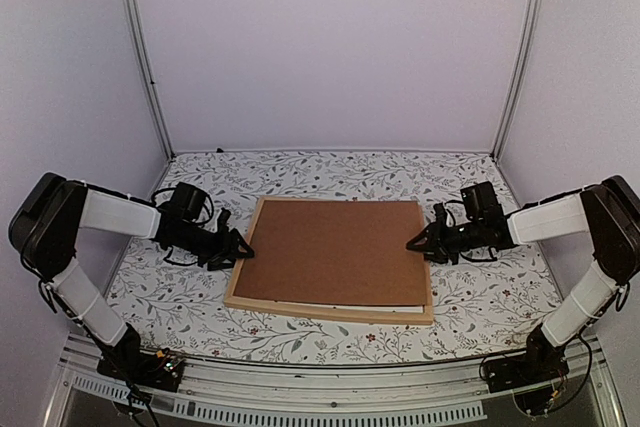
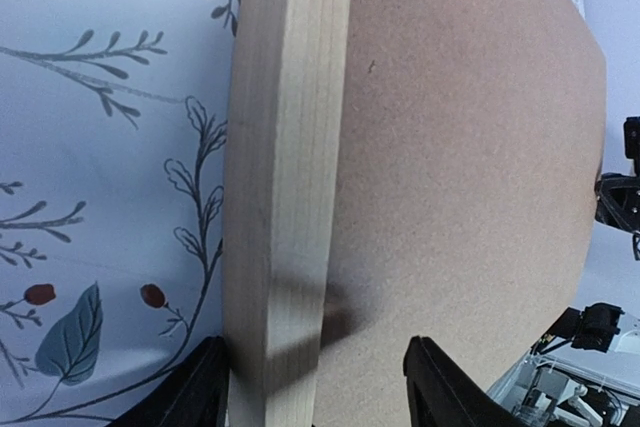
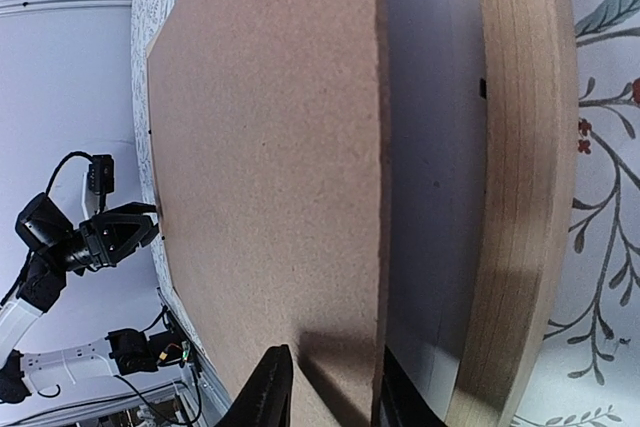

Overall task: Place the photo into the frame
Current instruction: Place the backboard on the frame body.

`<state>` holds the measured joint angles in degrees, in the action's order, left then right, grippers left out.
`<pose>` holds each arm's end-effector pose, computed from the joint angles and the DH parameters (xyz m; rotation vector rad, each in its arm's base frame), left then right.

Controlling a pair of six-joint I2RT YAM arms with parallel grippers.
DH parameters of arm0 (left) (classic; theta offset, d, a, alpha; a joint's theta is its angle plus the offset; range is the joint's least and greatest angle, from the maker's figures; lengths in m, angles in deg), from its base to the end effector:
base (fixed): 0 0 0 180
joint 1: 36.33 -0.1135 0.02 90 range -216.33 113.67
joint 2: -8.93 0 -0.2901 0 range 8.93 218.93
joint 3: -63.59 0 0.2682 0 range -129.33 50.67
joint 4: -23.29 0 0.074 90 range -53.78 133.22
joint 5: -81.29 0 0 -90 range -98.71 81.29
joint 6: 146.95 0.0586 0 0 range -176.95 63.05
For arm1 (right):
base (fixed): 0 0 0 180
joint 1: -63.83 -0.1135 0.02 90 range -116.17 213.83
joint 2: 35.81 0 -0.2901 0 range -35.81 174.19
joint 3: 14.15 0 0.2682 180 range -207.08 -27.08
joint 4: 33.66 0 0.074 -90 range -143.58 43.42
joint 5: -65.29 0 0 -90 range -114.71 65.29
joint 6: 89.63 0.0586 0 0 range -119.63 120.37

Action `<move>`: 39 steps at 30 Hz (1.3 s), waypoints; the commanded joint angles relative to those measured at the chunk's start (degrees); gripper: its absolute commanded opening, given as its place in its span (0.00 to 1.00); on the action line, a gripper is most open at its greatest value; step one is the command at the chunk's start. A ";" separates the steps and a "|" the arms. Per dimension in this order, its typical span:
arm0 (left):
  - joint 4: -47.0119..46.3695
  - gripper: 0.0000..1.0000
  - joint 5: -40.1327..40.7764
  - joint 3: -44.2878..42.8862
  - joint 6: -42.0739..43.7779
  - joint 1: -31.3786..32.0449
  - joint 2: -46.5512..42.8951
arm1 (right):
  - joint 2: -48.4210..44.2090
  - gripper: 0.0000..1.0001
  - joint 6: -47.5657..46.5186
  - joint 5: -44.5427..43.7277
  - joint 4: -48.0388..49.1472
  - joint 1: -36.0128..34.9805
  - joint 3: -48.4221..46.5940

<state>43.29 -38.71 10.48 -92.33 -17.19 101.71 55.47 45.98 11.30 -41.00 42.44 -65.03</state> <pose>0.2771 -0.1272 0.1244 -0.1900 2.7403 -0.9927 0.2783 0.1460 0.1399 0.2246 2.5928 1.2506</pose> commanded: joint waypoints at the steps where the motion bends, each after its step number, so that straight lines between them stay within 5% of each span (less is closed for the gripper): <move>1: 0.02 0.63 0.72 -1.51 0.69 1.50 0.39 | 0.30 0.27 -1.11 0.33 -1.58 -1.30 -3.31; 39: 1.94 0.63 6.65 -1.82 1.23 3.02 -0.49 | 0.96 0.30 -3.94 2.77 -11.67 -3.69 -10.01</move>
<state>44.58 -33.22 9.46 -92.04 -15.11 101.51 55.45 43.83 12.54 -52.91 39.84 -72.46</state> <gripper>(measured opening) 0.629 0.302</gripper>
